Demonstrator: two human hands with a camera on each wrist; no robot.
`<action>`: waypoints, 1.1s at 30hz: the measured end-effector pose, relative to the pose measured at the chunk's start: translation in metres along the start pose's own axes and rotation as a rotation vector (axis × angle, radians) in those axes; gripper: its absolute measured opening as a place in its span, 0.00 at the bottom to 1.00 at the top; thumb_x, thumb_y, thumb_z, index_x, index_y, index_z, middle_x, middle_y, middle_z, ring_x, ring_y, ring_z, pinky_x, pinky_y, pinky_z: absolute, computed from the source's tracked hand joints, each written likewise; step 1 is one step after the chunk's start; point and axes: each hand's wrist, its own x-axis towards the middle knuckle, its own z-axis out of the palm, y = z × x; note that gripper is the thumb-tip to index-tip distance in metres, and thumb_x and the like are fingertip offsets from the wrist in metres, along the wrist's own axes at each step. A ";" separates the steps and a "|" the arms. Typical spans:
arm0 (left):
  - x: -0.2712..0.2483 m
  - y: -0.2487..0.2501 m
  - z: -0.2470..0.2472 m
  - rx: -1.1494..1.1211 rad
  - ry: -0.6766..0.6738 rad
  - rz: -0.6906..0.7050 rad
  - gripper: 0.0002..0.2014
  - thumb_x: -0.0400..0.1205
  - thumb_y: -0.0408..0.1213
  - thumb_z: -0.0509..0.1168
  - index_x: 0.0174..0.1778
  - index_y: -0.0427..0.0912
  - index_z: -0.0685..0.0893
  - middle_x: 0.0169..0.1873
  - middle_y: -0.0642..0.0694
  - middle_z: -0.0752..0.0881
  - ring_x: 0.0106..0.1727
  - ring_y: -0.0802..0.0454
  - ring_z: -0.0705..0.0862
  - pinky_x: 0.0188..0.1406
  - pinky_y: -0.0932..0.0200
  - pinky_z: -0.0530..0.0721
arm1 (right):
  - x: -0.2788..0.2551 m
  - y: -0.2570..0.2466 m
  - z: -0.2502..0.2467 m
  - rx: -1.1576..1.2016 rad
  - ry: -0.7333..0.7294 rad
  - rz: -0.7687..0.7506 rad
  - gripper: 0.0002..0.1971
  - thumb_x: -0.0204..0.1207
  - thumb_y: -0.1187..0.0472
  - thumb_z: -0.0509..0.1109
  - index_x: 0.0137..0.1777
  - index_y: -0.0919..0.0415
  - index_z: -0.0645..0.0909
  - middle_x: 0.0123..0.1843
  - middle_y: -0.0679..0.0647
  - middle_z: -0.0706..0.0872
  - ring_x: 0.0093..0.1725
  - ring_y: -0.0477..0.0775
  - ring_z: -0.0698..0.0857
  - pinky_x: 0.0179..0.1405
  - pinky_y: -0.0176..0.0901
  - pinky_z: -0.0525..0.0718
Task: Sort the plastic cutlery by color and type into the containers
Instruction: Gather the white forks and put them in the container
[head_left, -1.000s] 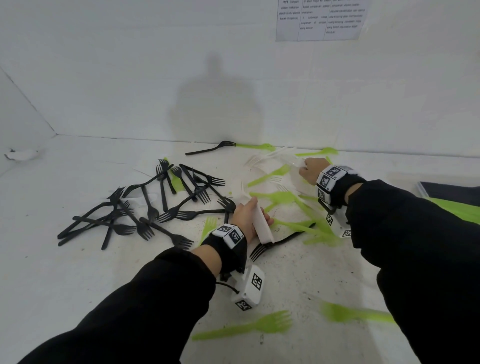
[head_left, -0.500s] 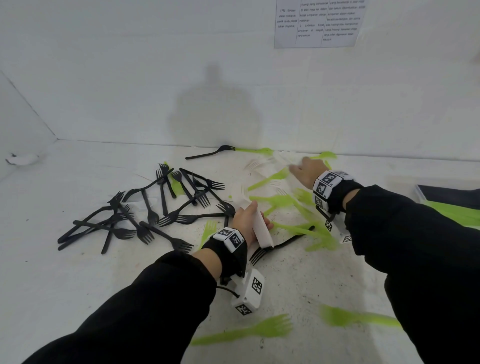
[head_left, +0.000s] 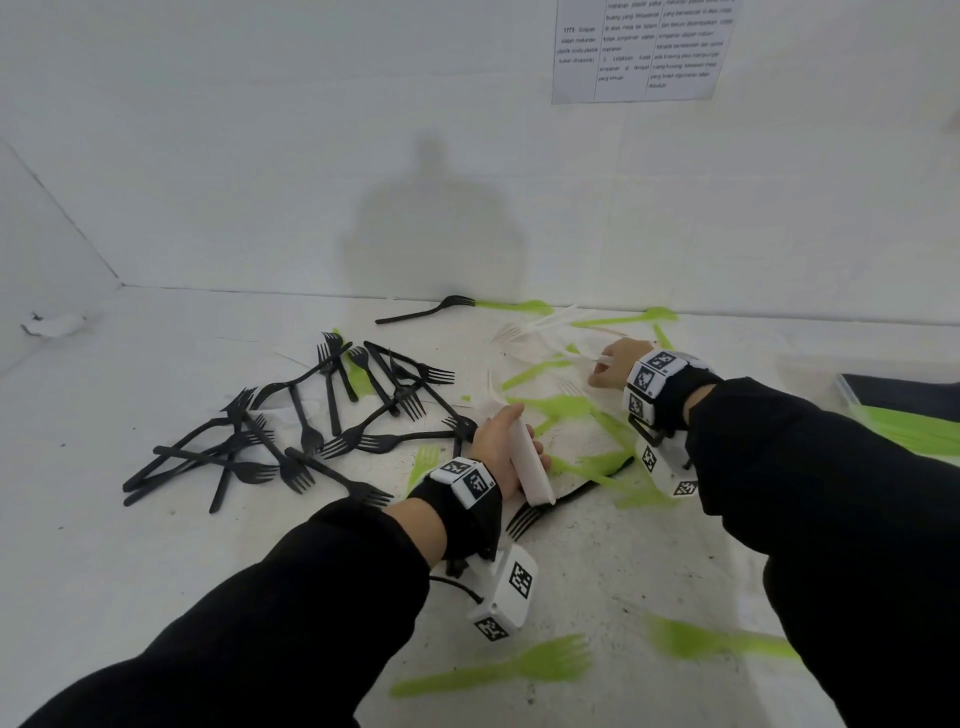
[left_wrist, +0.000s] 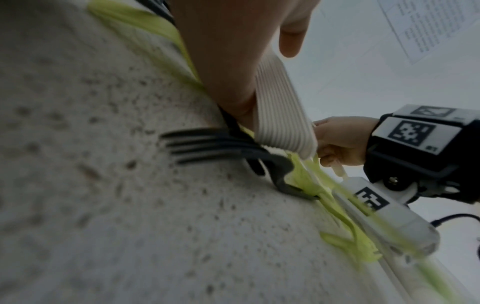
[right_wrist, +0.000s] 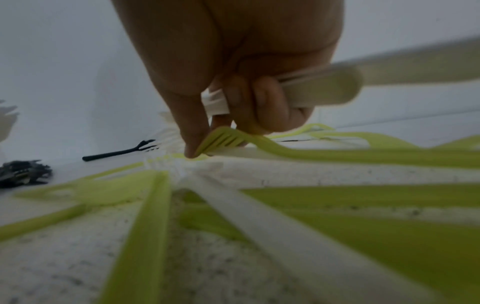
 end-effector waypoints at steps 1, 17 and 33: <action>-0.001 0.001 0.001 0.003 0.003 0.011 0.11 0.82 0.40 0.63 0.41 0.36 0.72 0.27 0.45 0.71 0.21 0.51 0.73 0.19 0.63 0.76 | -0.001 0.001 -0.003 0.022 0.014 0.016 0.20 0.76 0.50 0.68 0.59 0.66 0.81 0.60 0.60 0.83 0.61 0.62 0.81 0.59 0.47 0.78; -0.013 0.014 0.002 0.019 0.023 0.059 0.10 0.80 0.39 0.62 0.38 0.38 0.70 0.28 0.45 0.71 0.21 0.51 0.72 0.22 0.62 0.74 | -0.016 0.006 -0.036 0.146 0.199 -0.028 0.21 0.79 0.50 0.65 0.65 0.65 0.78 0.63 0.62 0.81 0.66 0.62 0.79 0.54 0.43 0.73; -0.022 0.012 0.010 0.005 -0.008 0.057 0.12 0.83 0.40 0.55 0.35 0.41 0.73 0.29 0.46 0.72 0.27 0.50 0.70 0.29 0.57 0.72 | -0.072 -0.049 0.000 0.512 -0.088 -0.248 0.06 0.80 0.61 0.63 0.45 0.61 0.81 0.38 0.53 0.82 0.24 0.45 0.72 0.18 0.31 0.68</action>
